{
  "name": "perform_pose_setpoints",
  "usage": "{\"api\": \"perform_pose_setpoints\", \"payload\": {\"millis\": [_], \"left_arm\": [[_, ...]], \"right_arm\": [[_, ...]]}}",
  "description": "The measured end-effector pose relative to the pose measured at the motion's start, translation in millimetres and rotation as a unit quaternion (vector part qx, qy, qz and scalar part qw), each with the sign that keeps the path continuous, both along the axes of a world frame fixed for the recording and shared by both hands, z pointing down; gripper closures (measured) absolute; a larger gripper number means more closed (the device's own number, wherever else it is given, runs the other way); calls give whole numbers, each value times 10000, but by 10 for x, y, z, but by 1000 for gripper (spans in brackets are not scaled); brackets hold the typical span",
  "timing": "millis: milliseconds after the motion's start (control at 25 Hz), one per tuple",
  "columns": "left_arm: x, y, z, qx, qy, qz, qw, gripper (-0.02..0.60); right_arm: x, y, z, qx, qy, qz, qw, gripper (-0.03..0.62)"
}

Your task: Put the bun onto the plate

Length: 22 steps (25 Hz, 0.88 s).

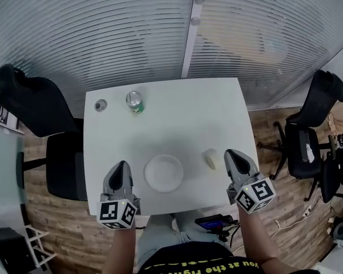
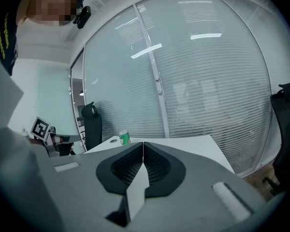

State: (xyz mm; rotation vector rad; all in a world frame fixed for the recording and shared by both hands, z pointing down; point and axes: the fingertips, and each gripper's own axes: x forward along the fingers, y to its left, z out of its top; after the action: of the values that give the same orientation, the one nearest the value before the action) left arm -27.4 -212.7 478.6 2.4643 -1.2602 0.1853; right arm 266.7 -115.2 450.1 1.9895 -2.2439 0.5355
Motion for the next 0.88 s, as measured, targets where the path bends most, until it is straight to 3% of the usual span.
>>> {"api": "perform_pose_setpoints", "payload": {"millis": [280, 560, 880], "left_arm": [[84, 27, 182, -166, -44, 125, 9998, 581], [186, 61, 320, -282, -97, 212, 9993, 581], [162, 77, 439, -382, -187, 250, 9988, 581]], "right_arm": [[22, 36, 346, -297, 3, 24, 9996, 547], [86, 111, 847, -868, 121, -55, 9961, 433], [127, 120, 1482, -1585, 531, -186, 9858, 347]]}}
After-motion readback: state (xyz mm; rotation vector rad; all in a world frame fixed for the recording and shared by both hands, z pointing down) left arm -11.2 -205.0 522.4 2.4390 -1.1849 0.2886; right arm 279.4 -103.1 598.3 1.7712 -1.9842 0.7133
